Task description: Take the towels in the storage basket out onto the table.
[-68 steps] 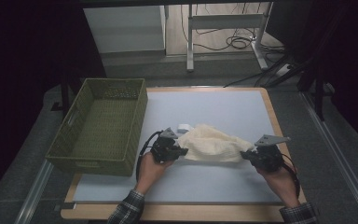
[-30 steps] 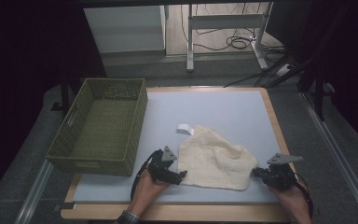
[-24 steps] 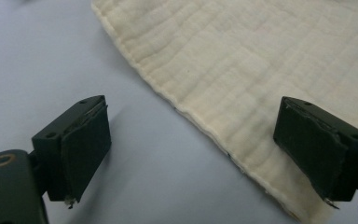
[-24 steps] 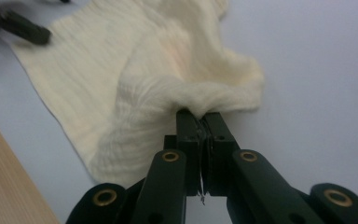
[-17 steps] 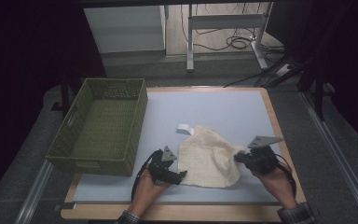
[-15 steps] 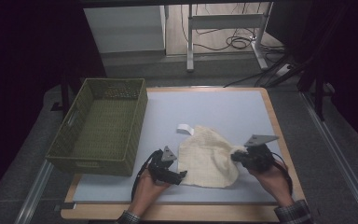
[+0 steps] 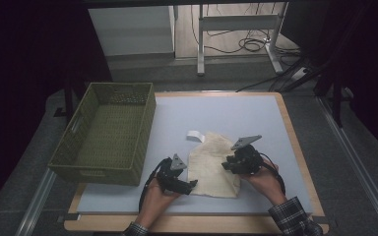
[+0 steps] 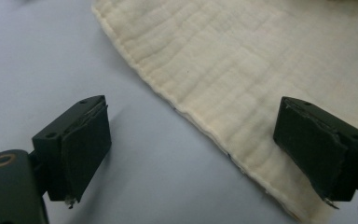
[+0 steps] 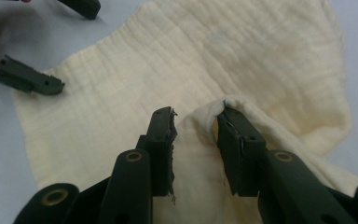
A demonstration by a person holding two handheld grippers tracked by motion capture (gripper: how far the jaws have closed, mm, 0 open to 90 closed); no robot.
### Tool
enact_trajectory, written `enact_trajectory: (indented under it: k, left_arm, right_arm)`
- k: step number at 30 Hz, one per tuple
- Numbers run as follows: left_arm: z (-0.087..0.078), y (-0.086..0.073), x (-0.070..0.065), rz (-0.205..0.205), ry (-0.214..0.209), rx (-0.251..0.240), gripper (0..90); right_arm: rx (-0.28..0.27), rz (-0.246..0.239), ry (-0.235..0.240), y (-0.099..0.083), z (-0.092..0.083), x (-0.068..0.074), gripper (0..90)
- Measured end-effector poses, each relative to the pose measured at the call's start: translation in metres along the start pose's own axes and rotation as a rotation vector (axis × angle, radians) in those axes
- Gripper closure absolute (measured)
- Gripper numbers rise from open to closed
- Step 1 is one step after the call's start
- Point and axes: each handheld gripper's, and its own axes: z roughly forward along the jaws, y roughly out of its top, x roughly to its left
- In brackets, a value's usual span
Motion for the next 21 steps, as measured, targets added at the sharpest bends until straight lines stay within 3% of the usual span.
enact_trajectory:
  k: [4, 5, 7, 12, 15, 16, 21]
  left_arm:
    - [0.0, 0.0, 0.0, -0.003, 0.0, -0.002, 11.0]
    - [0.0, 0.0, 0.0, -0.002, 0.001, -0.002, 11.0]
    - [0.0, 0.0, 0.0, -0.002, 0.001, -0.002, 11.0]
    - [0.0, 0.0, 0.0, -0.006, 0.001, -0.004, 11.1]
    - [0.0, 0.0, 0.0, -0.004, 0.0, -0.002, 11.1]
    - [0.0, 0.0, 0.0, -0.005, 0.0, -0.003, 11.1]
    - [0.0, 0.0, 0.0, -0.003, -0.001, 0.0, 11.1]
  right_arm:
    - [0.025, 0.005, -0.003, -0.01, 0.003, -0.001, 73.7]
    - [0.041, -0.003, -0.02, -0.014, 0.006, 0.0, 84.7]
    - [0.038, -0.001, -0.022, -0.016, 0.006, 0.0, 86.8]
    - [-0.017, -0.012, -0.045, -0.021, -0.016, 0.002, 88.4]
    - [-0.047, -0.01, -0.069, -0.027, -0.041, 0.003, 88.4]
    - [-0.053, -0.004, -0.088, -0.035, -0.057, 0.003, 88.4]
    - [-0.046, 0.039, -0.118, -0.06, -0.089, 0.001, 88.4]
